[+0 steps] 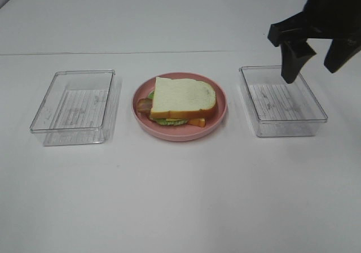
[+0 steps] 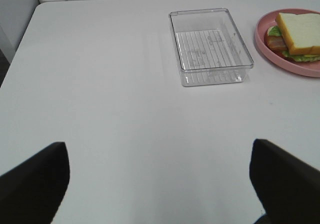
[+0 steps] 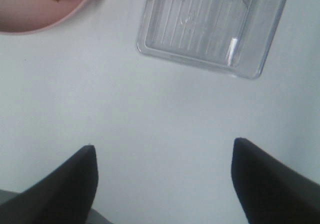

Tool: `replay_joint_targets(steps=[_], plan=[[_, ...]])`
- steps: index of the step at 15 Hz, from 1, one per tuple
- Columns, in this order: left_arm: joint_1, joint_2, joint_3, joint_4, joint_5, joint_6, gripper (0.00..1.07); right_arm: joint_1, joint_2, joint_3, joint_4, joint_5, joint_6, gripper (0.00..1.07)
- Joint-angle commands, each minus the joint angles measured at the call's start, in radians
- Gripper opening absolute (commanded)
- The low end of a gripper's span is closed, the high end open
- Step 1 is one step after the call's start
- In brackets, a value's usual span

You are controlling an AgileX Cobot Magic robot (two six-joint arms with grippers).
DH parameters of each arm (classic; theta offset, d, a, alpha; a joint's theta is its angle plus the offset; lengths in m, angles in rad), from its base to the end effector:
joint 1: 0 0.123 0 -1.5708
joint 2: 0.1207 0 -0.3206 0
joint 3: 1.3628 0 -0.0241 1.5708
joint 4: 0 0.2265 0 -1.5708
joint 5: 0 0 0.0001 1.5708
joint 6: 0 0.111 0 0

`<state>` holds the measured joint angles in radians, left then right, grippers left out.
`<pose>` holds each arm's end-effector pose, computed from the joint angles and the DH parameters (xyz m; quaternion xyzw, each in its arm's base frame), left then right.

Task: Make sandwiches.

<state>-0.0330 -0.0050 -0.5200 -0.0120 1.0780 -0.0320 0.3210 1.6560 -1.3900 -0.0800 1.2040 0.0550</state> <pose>-0.0478 0.0004 0.2600 0.0008 0.8512 -0.0230 0.5244 0.3000 0.0910 0.3115 -0.1426 0.9846 -0.0203 0.0994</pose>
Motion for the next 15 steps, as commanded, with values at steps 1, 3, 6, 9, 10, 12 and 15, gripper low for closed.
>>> replay_joint_targets(steps=[1, 3, 6, 9, 10, 12, 15], plan=[[0.000, -0.014, 0.001, -0.002, -0.003, 0.002, 0.89, 0.004, -0.234, 0.210, -0.017, -0.001, 0.033, 0.73], [0.000, -0.014, 0.001, -0.002, -0.003, 0.002, 0.89, 0.004, -0.436, 0.363, -0.025, -0.045, 0.032, 0.73], [0.000, -0.014, 0.001, -0.002, -0.003, 0.002, 0.89, 0.003, -0.707, 0.531, -0.055, -0.064, 0.039, 0.73], [0.000, -0.014, 0.001, -0.002, -0.003, 0.002, 0.89, 0.001, -0.989, 0.714, -0.063, -0.158, 0.056, 0.73], [0.000, -0.014, 0.001, -0.002, -0.003, 0.002, 0.89, -0.010, -1.083, 0.782, -0.061, -0.179, 0.061, 0.73], [0.000, -0.014, 0.001, -0.002, -0.003, 0.002, 0.89, -0.076, -1.207, 0.858, -0.048, -0.188, 0.054, 0.73], [0.000, -0.014, 0.001, -0.002, -0.003, 0.002, 0.89, -0.188, -1.444, 0.913, 0.061, -0.125, -0.031, 0.73]])
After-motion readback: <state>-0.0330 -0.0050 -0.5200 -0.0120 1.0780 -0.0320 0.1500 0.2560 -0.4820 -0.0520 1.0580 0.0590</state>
